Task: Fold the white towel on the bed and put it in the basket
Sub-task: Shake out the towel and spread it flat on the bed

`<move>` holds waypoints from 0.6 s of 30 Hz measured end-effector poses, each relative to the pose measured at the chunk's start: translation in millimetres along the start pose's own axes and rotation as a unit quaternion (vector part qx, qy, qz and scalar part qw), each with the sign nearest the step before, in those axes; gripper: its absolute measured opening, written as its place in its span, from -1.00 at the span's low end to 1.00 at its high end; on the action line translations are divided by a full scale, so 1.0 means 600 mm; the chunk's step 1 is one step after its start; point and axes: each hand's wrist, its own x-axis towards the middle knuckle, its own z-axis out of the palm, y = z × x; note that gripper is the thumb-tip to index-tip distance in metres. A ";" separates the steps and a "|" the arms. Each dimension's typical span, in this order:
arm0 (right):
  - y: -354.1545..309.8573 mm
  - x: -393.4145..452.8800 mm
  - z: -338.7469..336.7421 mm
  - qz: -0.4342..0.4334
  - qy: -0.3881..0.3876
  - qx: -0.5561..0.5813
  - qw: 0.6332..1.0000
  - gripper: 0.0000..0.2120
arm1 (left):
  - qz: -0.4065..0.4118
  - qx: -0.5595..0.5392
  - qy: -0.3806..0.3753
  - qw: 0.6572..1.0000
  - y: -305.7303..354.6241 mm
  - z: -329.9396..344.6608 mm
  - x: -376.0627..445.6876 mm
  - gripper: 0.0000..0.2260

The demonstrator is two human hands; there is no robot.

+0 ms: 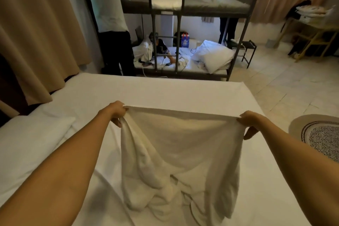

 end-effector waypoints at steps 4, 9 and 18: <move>-0.064 0.030 -0.024 0.014 0.014 0.163 0.986 -0.67 | -0.005 -0.132 0.001 0.991 0.056 -0.016 0.059 -0.79; -0.155 0.062 -0.058 -0.088 0.152 0.123 0.977 -0.67 | 0.027 -0.256 0.082 0.963 0.151 -0.039 0.109 -0.70; -0.306 0.020 -0.193 -0.303 0.332 0.146 0.881 -0.67 | 0.157 -0.407 0.233 0.869 0.352 -0.209 0.151 -0.65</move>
